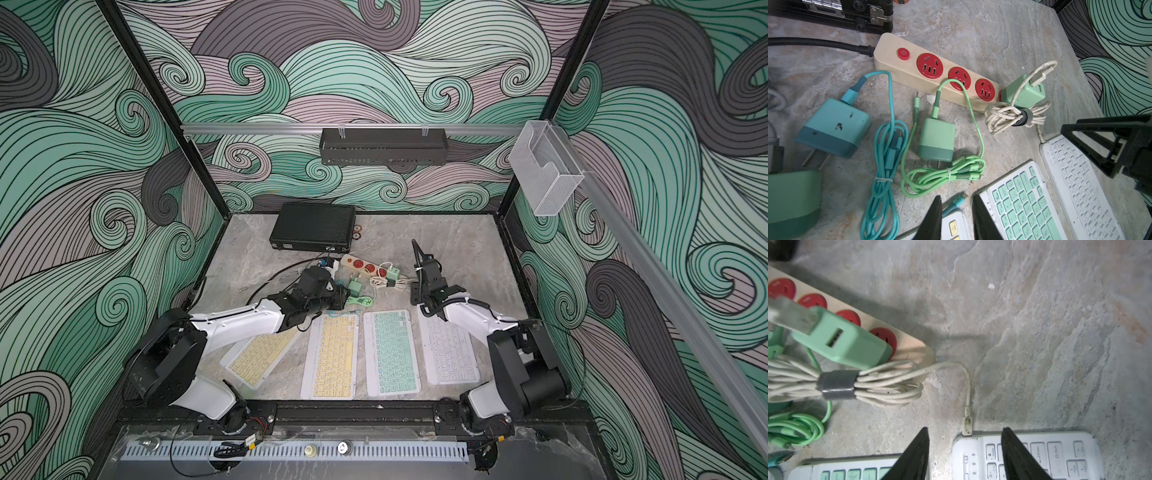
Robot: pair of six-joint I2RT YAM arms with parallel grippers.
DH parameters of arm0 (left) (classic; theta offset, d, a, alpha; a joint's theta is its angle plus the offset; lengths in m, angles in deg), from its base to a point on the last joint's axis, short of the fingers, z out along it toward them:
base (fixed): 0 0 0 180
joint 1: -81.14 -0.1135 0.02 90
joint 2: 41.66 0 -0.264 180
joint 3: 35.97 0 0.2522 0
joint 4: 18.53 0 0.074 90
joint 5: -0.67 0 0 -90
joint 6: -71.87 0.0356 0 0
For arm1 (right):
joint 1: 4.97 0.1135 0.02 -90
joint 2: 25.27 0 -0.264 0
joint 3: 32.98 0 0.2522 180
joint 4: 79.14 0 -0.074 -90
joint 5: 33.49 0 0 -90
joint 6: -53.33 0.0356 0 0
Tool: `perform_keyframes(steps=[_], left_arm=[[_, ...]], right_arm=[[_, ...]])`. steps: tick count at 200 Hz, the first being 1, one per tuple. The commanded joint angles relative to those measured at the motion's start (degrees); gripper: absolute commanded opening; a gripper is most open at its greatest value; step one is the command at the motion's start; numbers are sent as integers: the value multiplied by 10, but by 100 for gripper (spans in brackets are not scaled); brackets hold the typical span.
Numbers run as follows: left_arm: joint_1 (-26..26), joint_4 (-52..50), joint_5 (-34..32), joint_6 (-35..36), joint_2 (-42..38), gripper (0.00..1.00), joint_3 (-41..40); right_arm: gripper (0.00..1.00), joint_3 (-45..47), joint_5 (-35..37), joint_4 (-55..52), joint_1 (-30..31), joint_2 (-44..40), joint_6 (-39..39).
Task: Unplug the wireless keyboard
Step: Pick up the power cord at the center of the board.
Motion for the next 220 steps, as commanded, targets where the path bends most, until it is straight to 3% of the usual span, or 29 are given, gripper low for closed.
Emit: perform_keyframes(steps=[1, 220], left_arm=[[2, -8, 0, 4, 6, 27, 25], [2, -9, 4, -4, -1, 24, 20]], right_arm=[[50, -24, -21, -63, -3, 18, 8], [34, -140, -81, -156, -24, 174, -3]])
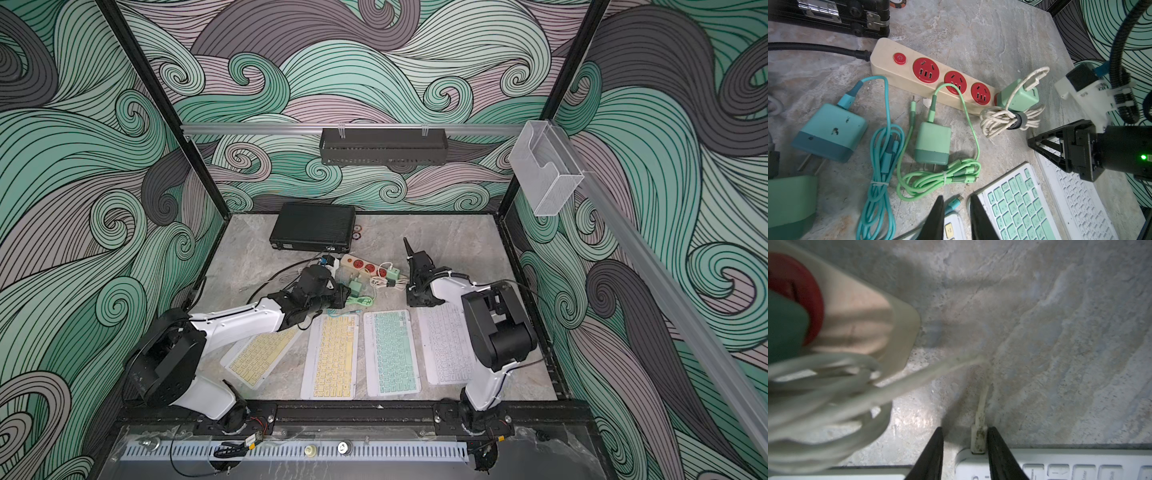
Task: Unplug the wireless keyboard
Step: Pick up the power cord at the center of the board.
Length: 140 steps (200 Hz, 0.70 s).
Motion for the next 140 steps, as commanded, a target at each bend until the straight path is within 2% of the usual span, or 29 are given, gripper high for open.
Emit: perform_keyframes(steps=[1, 71, 99, 114, 140], left_arm=[[2, -9, 0, -1, -2, 24, 13], [2, -9, 1, -2, -2, 23, 14], [2, -9, 3, -3, -2, 23, 15], [2, -10, 2, -4, -7, 23, 13], [2, -7, 3, -6, -20, 23, 7]], right_arm=[[34, -15, -11, -26, -4, 16, 1], [22, -26, -10, -37, -5, 32, 6], [12, -31, -1, -42, -5, 38, 11], [0, -42, -14, -51, -9, 47, 9], [0, -44, -13, -62, -10, 45, 38]])
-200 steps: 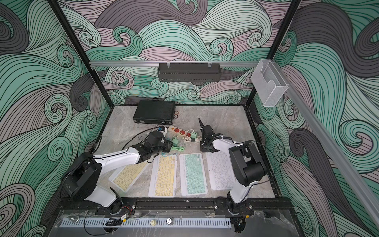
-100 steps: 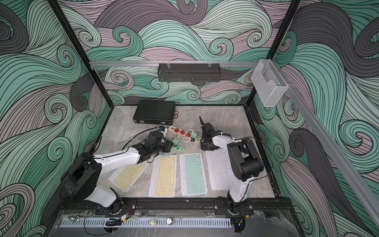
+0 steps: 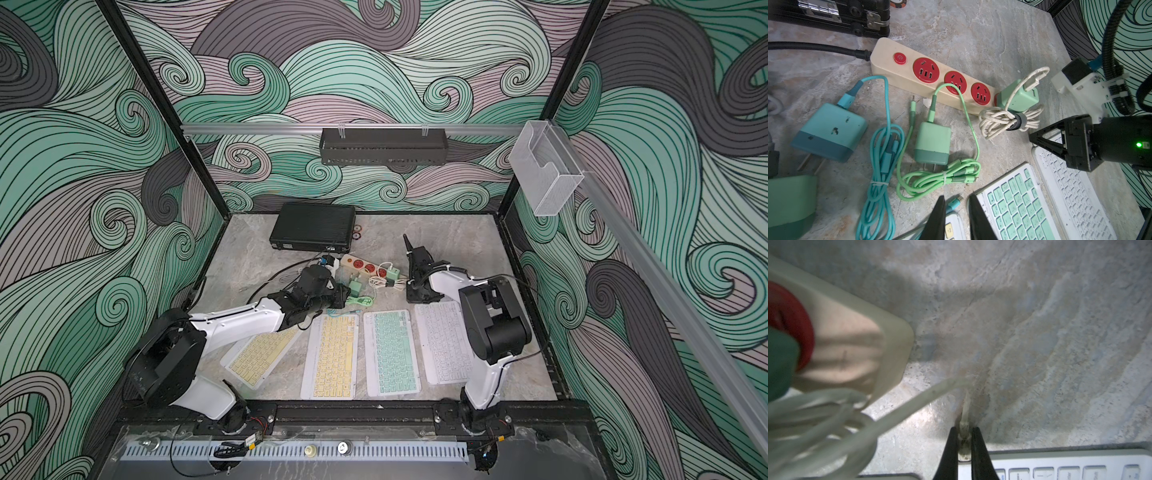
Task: Unplug the wireless keyboard
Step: Pick up the power cord at the center of the board.
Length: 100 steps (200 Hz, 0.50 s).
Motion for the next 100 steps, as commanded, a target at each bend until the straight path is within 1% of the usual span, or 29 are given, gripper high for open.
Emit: perform_keyframes(steps=[1, 39, 56, 86, 100], left_arm=[[2, -7, 3, -4, -19, 23, 7], [2, 4, 10, -14, -26, 23, -2], [2, 8, 14, -20, -24, 23, -3], [2, 13, 25, -26, -24, 22, -5], [2, 13, 26, -26, -27, 22, -4]], right_arm=[[0, 1, -13, -20, -4, 14, 30], [0, -14, -45, -34, -4, -14, 70], [0, -18, -38, -37, -4, -25, 78], [0, -18, -22, -24, -3, -37, 57], [0, -1, -7, -1, -3, -57, 47]])
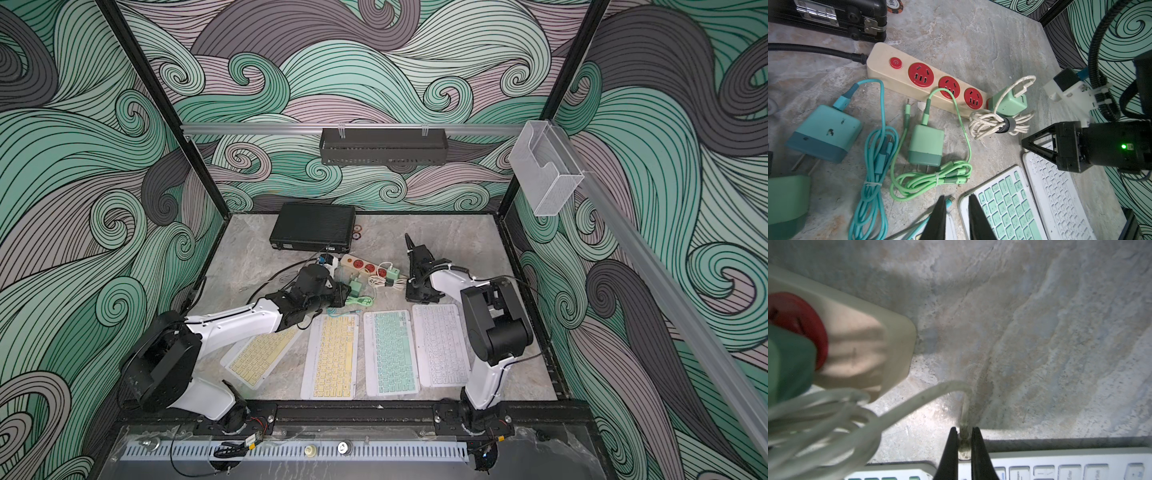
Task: Unplug the wireless keyboard
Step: Pick up the power cord at the center of the board.
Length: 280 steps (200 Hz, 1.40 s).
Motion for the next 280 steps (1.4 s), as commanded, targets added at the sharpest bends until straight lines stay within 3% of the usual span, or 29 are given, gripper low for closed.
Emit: perform_keyframes(steps=[1, 38, 57, 127, 157, 177, 214, 233, 280], left_arm=[[1, 7, 12, -5, -14, 22, -3], [3, 18, 21, -25, -21, 22, -12], [4, 50, 73, -59, -1, 22, -14], [73, 147, 191, -87, 139, 29, 40], [89, 259, 236, -138, 212, 30, 58], [104, 311, 233, -154, 241, 31, 75], [148, 284, 167, -110, 254, 39, 121], [148, 266, 165, -129, 287, 40, 157], [149, 295, 141, -144, 315, 41, 153]], right_arm=[[0, 6, 19, 23, 0, -42, -2], [0, 94, 20, 119, 1, -138, 6], [0, 116, 21, 131, 1, -166, 12], [0, 177, 36, 193, 0, -232, 32], [0, 185, 39, 200, 0, -241, 34], [0, 182, 36, 199, 1, -237, 35], [0, 180, 32, 201, 2, -233, 37], [0, 182, 24, 206, 1, -232, 40], [0, 184, 28, 206, 1, -238, 41]])
